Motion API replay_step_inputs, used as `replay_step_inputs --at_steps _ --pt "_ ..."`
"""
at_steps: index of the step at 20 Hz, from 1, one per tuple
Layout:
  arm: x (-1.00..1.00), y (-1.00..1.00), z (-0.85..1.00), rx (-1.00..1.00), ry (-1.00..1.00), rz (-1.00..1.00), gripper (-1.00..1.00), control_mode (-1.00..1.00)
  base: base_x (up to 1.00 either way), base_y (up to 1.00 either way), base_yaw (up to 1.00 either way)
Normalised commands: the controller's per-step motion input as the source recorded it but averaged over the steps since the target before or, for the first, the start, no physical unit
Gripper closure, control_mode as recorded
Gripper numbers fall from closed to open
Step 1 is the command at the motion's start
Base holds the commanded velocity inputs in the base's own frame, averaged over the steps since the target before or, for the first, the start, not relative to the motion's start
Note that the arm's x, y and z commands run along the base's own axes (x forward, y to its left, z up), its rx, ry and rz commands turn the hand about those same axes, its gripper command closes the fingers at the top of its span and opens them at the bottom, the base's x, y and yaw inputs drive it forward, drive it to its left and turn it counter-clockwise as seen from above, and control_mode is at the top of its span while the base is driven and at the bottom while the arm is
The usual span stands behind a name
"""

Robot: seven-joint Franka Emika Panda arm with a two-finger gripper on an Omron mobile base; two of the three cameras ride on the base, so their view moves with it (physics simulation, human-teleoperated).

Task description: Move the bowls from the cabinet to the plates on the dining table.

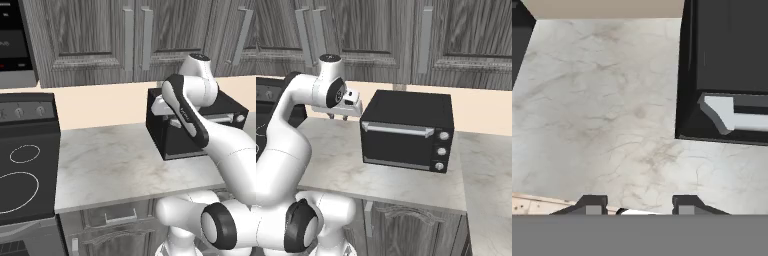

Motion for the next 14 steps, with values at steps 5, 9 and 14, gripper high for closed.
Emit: replay_step_inputs --at_steps 5,9,14 --pt "0.08 0.04 0.05 0.0 -0.02 0.0 -1.0 -1.0 0.0 0.0 0.0" --pt "0.02 0.24 0.23 0.0 -0.11 0.03 -1.0 -1.0 0.0 0.0 0.0" --pt "0.0 0.3 0.21 -0.02 -0.18 0.06 -1.0 -1.0 0.0 0.0 0.0"
